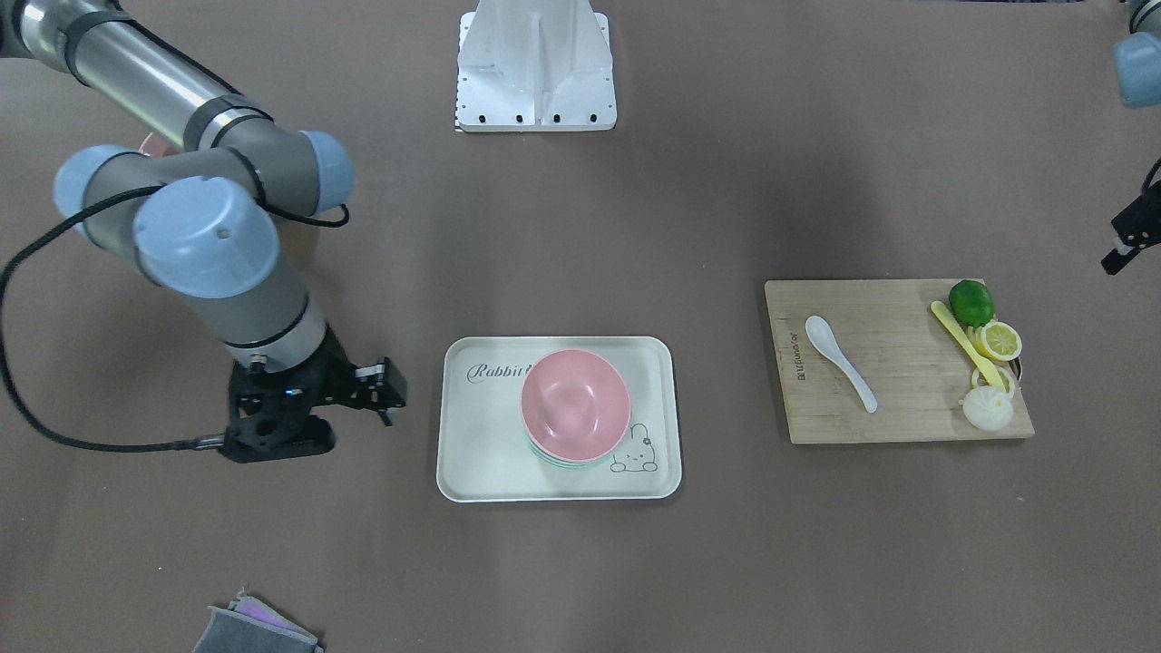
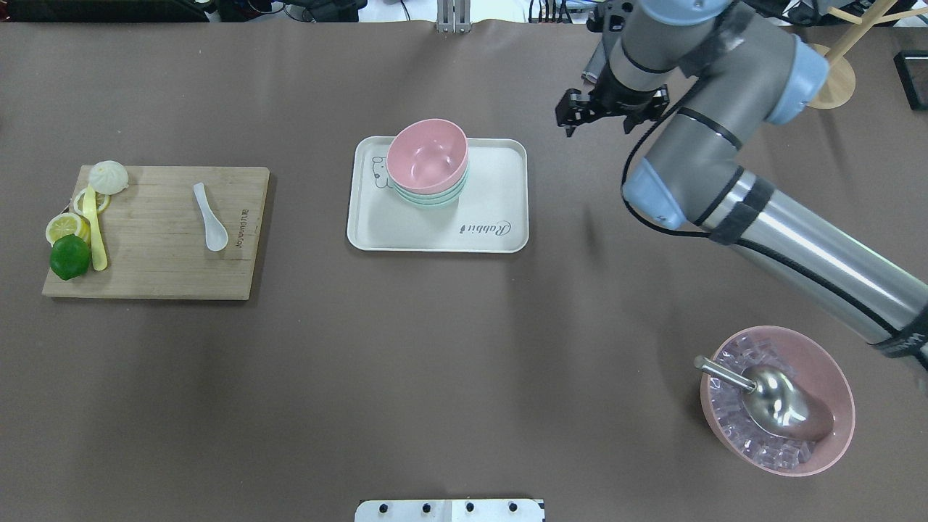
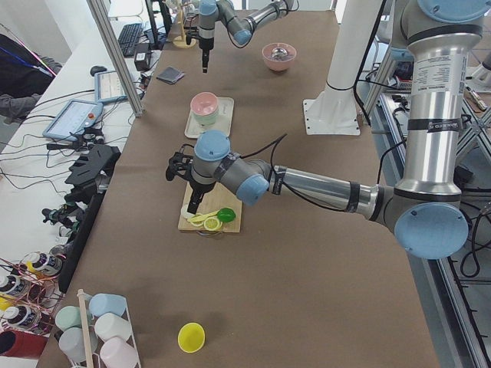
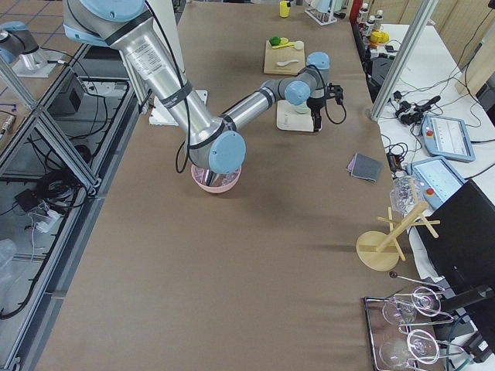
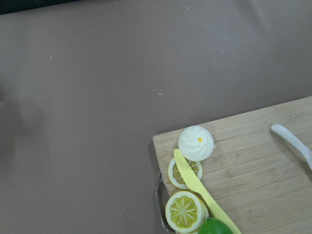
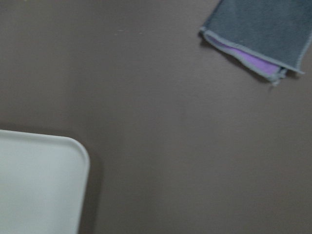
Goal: Stack pink bowl on green and place spoon
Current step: 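Lift the right gripper away from the stacked bowls, then reach the left gripper to the white spoon on the cutting board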
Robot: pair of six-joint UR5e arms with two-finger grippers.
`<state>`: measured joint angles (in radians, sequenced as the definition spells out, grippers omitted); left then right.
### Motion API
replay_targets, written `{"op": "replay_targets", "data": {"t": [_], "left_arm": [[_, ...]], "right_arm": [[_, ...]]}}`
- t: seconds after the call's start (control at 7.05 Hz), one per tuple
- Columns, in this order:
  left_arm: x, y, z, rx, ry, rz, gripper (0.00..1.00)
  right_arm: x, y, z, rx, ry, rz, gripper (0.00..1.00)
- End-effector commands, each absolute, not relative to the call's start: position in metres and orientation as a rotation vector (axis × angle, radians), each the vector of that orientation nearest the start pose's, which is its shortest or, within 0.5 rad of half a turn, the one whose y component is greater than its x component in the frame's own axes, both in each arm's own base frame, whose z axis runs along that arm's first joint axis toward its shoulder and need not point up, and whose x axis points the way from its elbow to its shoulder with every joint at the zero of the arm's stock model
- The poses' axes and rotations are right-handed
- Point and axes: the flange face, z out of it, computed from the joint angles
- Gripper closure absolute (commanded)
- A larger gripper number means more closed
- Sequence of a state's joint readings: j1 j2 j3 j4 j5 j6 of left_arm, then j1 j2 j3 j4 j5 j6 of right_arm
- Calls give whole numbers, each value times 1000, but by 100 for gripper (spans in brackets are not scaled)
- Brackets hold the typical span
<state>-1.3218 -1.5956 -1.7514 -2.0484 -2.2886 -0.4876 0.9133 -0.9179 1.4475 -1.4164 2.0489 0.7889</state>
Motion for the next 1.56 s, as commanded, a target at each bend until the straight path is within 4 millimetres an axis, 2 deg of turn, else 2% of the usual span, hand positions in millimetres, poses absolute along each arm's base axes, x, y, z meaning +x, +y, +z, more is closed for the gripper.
{"op": "replay_targets", "data": {"t": [0.0, 0.14, 0.28, 0.43, 0.57, 0.71, 0.85, 0.99, 1.28, 1.42], "left_arm": [[177, -551, 458, 321, 864, -85, 1], [244, -556, 452, 336, 820, -123, 2], [299, -559, 450, 338, 820, -160, 2], [323, -561, 456, 323, 844, -195, 3], [329, -558, 462, 350, 830, -215, 8], [343, -550, 465, 348, 821, -248, 21], [351, -544, 465, 339, 824, -248, 39], [351, -540, 469, 330, 821, -275, 55], [360, -532, 474, 331, 808, -275, 57], [358, -529, 479, 327, 803, -276, 63]], "right_arm": [[-292, -631, 391, 239, -715, -153, 0], [-257, -623, 422, 248, -687, -187, 0], [-217, -613, 452, 254, -664, -190, 0], [-167, -607, 480, 230, -690, -180, 0], [-113, -598, 511, 217, -713, -180, 0], [-74, -579, 549, 192, -692, -151, 0], [-46, -566, 570, 176, -681, -89, 0], [-29, -563, 575, 180, -679, -68, 0], [-29, -563, 574, 184, -678, -71, 0], [-29, -563, 574, 184, -678, -71, 0]]}}
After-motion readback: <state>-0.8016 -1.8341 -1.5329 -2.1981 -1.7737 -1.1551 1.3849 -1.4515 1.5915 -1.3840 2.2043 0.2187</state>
